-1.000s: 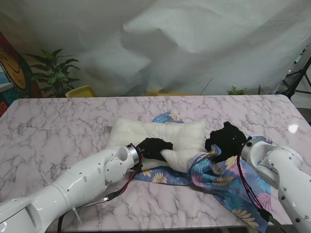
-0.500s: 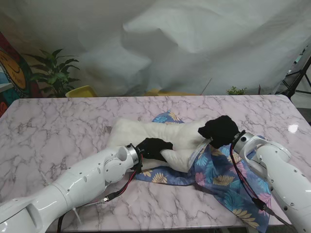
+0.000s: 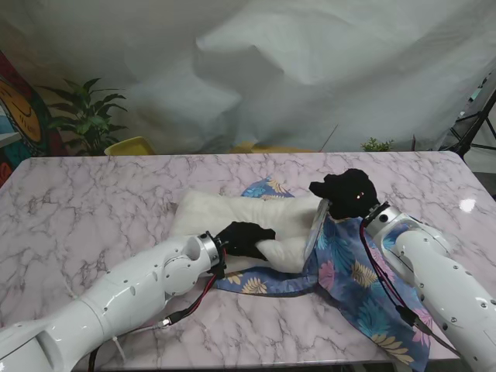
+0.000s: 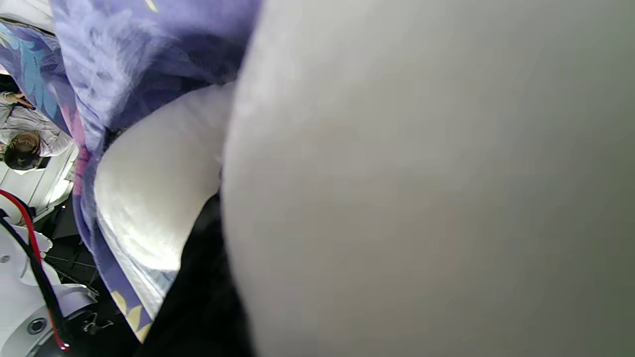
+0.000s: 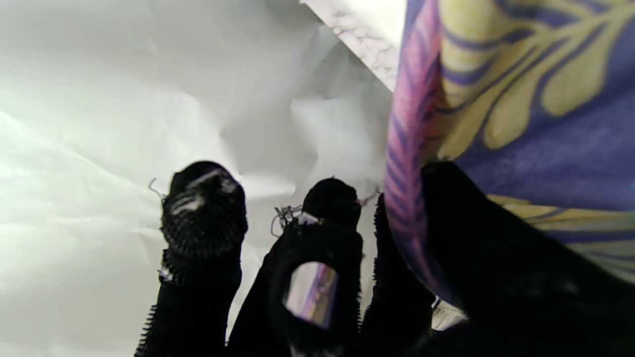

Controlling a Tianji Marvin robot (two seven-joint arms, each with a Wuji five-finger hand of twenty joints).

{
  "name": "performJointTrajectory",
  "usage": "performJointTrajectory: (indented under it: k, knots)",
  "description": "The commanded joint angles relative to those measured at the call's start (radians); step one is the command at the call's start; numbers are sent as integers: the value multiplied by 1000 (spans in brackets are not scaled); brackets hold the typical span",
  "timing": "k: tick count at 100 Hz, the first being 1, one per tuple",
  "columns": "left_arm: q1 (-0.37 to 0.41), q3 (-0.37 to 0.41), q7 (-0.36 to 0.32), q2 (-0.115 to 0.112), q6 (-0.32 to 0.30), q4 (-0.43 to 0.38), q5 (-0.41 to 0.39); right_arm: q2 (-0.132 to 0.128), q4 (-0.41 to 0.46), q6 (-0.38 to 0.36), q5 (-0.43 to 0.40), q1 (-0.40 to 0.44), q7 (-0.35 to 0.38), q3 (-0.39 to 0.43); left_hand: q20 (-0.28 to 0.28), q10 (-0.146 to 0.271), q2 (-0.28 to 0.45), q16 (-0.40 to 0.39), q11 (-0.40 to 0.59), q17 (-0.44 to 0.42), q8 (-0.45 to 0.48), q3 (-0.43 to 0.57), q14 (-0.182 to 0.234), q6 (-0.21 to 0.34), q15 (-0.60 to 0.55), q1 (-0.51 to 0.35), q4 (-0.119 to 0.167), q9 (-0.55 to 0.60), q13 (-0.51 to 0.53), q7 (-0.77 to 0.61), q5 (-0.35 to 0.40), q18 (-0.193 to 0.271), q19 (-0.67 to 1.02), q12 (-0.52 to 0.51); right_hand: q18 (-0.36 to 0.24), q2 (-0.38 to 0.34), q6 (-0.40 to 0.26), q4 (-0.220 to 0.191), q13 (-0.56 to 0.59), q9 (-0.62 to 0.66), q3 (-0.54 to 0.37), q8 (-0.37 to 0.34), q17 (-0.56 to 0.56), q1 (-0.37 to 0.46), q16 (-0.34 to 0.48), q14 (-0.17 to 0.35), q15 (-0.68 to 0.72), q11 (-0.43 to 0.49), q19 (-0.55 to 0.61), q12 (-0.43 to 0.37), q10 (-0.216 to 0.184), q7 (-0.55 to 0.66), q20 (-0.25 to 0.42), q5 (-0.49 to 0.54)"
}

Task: Put a pillowcase on a pillow

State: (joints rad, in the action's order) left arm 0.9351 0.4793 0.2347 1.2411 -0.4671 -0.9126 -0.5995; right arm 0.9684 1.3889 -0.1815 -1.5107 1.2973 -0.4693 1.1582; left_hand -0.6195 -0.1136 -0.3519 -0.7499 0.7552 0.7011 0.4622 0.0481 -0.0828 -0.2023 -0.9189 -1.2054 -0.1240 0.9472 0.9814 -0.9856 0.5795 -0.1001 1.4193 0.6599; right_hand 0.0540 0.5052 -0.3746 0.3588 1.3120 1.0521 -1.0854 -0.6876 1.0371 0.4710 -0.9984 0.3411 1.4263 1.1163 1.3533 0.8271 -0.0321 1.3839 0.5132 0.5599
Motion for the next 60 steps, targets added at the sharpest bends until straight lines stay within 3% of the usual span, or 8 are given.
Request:
performJointTrajectory:
  k: [1,14,24,40,45,58,60]
  knots:
    - [32,2,-16,-19,-3,-13,-23,5,-3,26,-3,-11,10,3,-8,19,198,-13,83,-10,-6,51,72,9,-109,-86,79,61,82,-4,-5,-12,10,16,-27,-70,-96,-9,20,43,-62,-36,28,69,-17,105,84,82,27,18,50,25,18,19]
    - [70,52,18,-44,8,-59,-79,11,-1,79,-5,-8,47,8,-8,21,200,-15,89,-19,-2,58,72,7,-111,-86,79,49,70,-10,-14,-12,4,20,-32,-57,-97,-12,20,55,-67,-35,29,70,-20,104,86,74,26,17,58,15,19,31]
    - [97,84,87,-54,2,-65,-129,13,-16,93,7,-17,71,7,-7,25,198,-16,94,-29,2,66,72,7,-110,-86,78,38,58,-19,-23,-10,-5,22,-30,-51,-95,-13,20,58,-68,-35,27,70,-20,102,85,69,23,17,61,9,19,37]
    - [86,55,326,-41,-48,17,-233,12,-71,100,29,-54,82,-16,-10,49,181,-21,102,-85,7,80,57,55,-107,-86,74,14,16,-54,-34,5,-29,27,-27,-49,-95,-16,20,55,-65,-38,22,71,-15,91,74,62,10,19,64,7,14,38]
    - [70,24,401,-35,-55,49,-262,12,-88,105,36,-65,82,-24,-19,41,170,-27,93,-100,-8,85,51,84,-101,-85,71,11,5,-79,-34,14,-41,48,-26,-48,-95,-16,20,54,-65,-39,21,71,-13,87,71,61,6,19,64,6,13,38]
    - [22,-72,598,-6,-81,153,-309,11,-137,117,54,-90,58,-46,-26,94,118,-29,27,-125,-21,119,32,186,-62,-83,64,35,-19,-139,-14,30,-75,101,-24,-48,-96,-18,20,44,-63,-39,16,72,-5,76,59,55,-6,20,63,3,10,39]
    - [17,-84,621,0,-92,170,-310,11,-144,117,56,-94,51,-49,-29,97,98,-33,5,-127,-24,166,27,197,-51,-61,54,42,-21,-146,-10,31,-80,122,-22,-49,-98,-18,20,41,-61,-39,14,72,-1,71,53,54,-12,20,61,1,8,40]
